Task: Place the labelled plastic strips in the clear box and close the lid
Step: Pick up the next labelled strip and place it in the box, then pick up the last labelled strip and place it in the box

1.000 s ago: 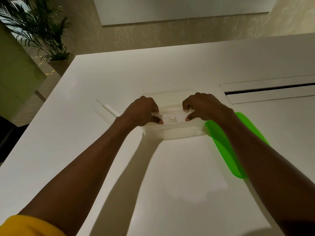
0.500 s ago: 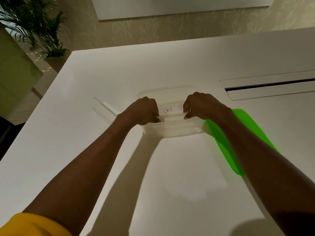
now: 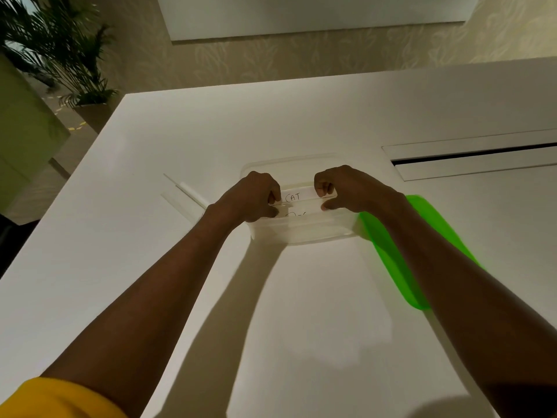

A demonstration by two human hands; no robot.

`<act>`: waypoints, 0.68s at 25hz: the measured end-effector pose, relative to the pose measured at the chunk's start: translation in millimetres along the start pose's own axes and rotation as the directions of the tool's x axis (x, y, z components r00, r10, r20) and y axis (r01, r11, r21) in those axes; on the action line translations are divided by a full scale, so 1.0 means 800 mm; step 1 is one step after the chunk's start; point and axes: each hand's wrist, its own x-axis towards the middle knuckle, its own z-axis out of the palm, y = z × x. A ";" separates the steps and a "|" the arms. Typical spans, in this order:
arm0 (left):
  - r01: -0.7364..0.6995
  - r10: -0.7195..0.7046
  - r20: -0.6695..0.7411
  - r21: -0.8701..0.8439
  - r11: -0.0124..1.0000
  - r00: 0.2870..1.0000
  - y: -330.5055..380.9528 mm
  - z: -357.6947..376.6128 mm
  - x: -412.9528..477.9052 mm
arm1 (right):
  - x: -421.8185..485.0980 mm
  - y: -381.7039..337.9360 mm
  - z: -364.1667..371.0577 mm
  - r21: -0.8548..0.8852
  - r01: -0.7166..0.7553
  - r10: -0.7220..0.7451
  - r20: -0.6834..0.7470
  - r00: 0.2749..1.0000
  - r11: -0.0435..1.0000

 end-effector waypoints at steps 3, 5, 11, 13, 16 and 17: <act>-0.016 0.015 -0.020 -0.048 0.999 1.000 0.000 -0.005 -0.004 | -0.002 -0.002 -0.004 0.004 0.010 -0.010 0.007 1.000 1.000; -0.044 0.040 -0.060 -0.062 0.997 0.997 0.001 -0.004 -0.008 | -0.004 -0.003 -0.004 -0.006 -0.002 0.002 -0.008 1.000 1.000; -0.098 0.068 -0.284 -0.093 0.991 0.956 -0.002 -0.002 -0.037 | -0.021 -0.030 0.014 -0.025 -0.094 0.085 -0.254 0.964 0.995; -0.126 0.103 -0.325 -0.050 0.991 0.940 -0.009 -0.004 -0.046 | -0.025 -0.048 0.023 -0.028 -0.092 0.078 -0.322 0.944 0.995; -0.135 0.121 -0.369 -0.011 0.991 0.921 -0.026 -0.007 -0.059 | -0.026 -0.086 0.033 -0.014 -0.064 0.053 -0.408 0.911 0.998; -0.122 0.114 -0.374 0.002 0.992 0.920 -0.033 -0.008 -0.063 | -0.024 -0.100 0.036 -0.008 -0.055 0.046 -0.427 0.903 0.998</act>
